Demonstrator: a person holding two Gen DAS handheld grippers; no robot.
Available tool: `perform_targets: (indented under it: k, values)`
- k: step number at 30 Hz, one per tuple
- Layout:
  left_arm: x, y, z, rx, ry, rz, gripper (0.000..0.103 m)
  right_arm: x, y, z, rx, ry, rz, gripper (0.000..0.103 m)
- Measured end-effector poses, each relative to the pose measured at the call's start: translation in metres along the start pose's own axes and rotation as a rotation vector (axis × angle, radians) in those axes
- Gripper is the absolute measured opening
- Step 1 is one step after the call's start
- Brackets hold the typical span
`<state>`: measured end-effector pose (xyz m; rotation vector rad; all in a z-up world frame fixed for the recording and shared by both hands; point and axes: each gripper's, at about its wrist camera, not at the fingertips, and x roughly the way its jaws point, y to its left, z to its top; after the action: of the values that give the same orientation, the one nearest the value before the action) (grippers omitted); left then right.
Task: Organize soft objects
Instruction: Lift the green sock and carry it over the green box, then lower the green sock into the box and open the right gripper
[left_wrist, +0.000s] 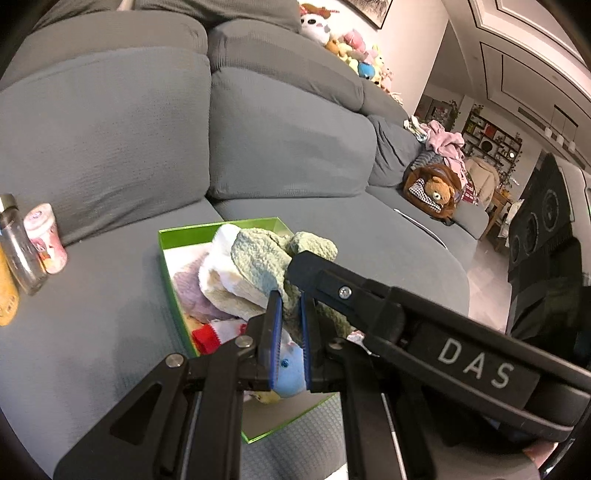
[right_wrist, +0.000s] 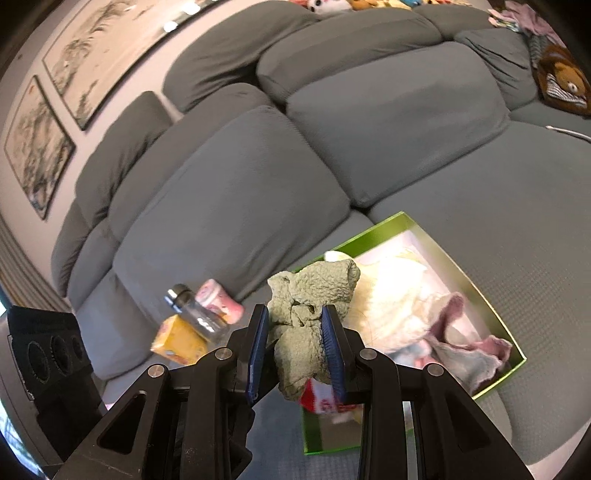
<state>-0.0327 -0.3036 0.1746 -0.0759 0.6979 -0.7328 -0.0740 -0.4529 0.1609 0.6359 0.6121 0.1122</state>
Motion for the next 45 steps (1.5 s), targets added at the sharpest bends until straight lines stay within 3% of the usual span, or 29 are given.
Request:
perform_targets:
  k: [24, 45]
  values:
    - [0.062, 0.016, -0.008, -0.092, 0.205, -0.075, 0.005, 0.047, -0.052, -0.004, 0.151, 0.139, -0.143, 0.033]
    - [0.083, 0.027, -0.010, -0.129, 0.289, -0.084, 0.009, 0.065, -0.065, -0.012, 0.215, 0.185, -0.206, 0.033]
